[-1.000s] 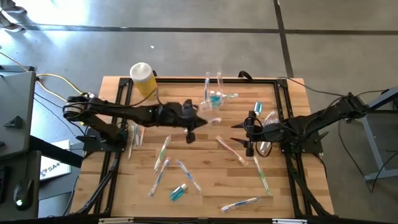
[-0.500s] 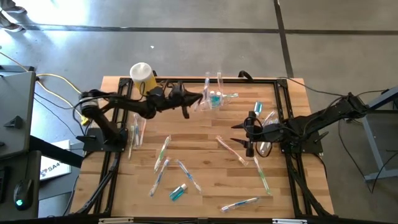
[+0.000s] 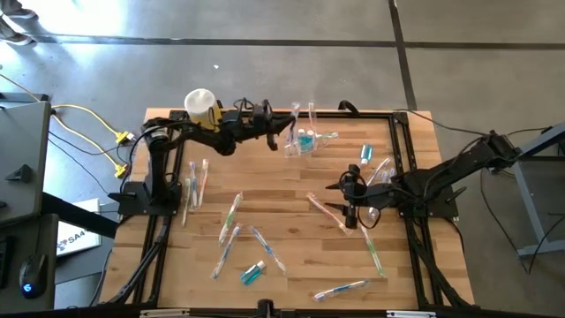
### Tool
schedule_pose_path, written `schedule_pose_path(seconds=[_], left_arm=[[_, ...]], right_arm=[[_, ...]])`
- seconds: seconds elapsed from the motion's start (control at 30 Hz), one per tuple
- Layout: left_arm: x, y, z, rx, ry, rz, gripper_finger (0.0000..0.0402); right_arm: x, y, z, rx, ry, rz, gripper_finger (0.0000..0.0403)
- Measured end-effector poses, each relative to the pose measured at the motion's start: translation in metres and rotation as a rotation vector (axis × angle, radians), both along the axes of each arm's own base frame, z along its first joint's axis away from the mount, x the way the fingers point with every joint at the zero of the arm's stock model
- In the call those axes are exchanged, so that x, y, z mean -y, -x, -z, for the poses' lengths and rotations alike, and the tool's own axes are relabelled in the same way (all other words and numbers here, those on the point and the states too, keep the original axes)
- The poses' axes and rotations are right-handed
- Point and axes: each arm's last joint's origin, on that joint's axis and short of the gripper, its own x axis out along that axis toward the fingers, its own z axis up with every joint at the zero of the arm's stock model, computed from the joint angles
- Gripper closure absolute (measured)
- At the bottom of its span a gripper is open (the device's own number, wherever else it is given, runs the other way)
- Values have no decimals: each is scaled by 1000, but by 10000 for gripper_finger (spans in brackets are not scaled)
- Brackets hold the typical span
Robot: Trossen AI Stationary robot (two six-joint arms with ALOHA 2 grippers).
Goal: Pick & Place toothbrushing station
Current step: Put the purple toothbrush into the transparent organizer
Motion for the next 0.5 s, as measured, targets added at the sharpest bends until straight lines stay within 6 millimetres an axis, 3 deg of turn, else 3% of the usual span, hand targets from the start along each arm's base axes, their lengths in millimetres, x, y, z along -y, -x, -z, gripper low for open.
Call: schedule_pose_path(seconds=[0.23, 0.5], left_arm=[[-12, -21, 26, -48, 24, 27, 401], [-20, -8, 51, -111, 57, 47, 401]], right_arm=[[-11, 3, 0, 12, -53, 2, 188], [-27, 11, 0, 33, -61, -3, 188]])
